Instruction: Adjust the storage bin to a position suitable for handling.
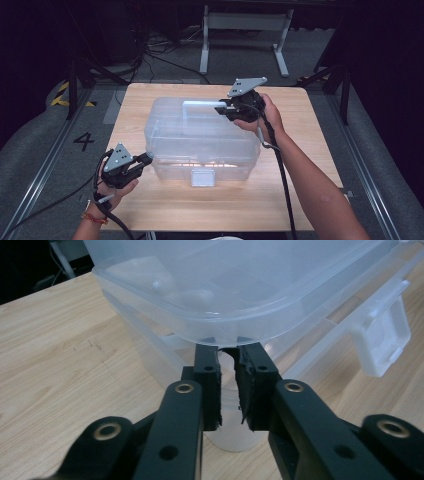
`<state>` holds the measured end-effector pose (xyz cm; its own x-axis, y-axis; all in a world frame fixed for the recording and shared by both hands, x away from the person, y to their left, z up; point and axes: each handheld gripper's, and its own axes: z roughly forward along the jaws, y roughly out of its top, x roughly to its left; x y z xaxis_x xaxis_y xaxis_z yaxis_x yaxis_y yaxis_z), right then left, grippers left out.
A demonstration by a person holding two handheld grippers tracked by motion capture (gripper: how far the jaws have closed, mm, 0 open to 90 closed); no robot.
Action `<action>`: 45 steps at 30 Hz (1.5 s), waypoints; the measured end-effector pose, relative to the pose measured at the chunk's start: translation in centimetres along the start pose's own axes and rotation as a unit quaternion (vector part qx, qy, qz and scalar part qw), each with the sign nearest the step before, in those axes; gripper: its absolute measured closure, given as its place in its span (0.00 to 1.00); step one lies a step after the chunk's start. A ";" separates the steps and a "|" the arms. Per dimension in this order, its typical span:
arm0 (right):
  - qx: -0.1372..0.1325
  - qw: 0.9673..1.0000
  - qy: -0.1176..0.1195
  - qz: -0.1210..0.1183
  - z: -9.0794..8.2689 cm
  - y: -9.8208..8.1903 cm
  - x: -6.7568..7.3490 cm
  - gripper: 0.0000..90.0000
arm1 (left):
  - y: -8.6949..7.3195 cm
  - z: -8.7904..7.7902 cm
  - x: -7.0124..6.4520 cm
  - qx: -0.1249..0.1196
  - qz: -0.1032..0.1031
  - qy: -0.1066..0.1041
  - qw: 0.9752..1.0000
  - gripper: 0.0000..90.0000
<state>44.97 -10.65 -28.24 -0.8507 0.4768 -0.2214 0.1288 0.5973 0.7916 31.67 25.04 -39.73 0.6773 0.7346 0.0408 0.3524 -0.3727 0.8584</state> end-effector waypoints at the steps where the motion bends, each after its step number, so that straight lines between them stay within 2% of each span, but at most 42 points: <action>1: 0.000 1.000 0.000 0.000 0.0 0.0 0.0 0.78 | -0.1 0.0 0.0 -0.004 -0.004 -0.002 1.000 0.94; 5: -0.004 1.000 -0.001 -0.002 0.0 -0.2 0.1 0.77 | -0.2 0.1 -0.2 -0.005 0.001 -0.004 1.000 1.00; 15: -0.026 0.999 -0.015 0.013 -1.4 -1.0 0.1 0.65 | -0.2 0.0 -0.4 -0.007 0.006 -0.001 1.000 1.00; 18: -0.022 0.999 -0.039 0.000 -2.3 -1.5 0.3 0.60 | -0.2 0.0 -0.4 -0.004 0.007 -0.002 1.000 1.00; 22: -0.035 0.998 -0.047 0.010 -3.8 -2.2 0.0 0.54 | -0.2 0.0 -0.4 -0.003 0.007 0.000 1.000 1.00; 27: -0.052 0.996 -0.066 0.007 -6.2 -3.5 -0.3 0.53 | 0.0 -0.1 -0.4 -0.004 0.010 0.000 1.000 1.00; 34: -0.076 0.992 -0.099 0.031 -9.5 -6.2 -1.0 0.47 | 0.1 -0.1 -0.3 -0.004 0.008 -0.002 1.000 1.00; 40: -0.082 0.990 -0.108 0.040 -11.2 -8.3 -0.9 0.45 | 0.3 -0.2 -0.3 -0.005 0.010 0.000 1.000 1.00; 45: -0.078 0.990 -0.106 0.042 -11.4 -9.9 -0.5 0.44 | 0.5 -0.3 -0.3 -0.008 0.011 0.003 1.000 1.00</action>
<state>38.28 -24.18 -29.49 -0.7115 0.6557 -0.2525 0.1006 0.4507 0.8870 31.49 24.83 -39.23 0.6814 0.7292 0.0632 0.3264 -0.3801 0.8655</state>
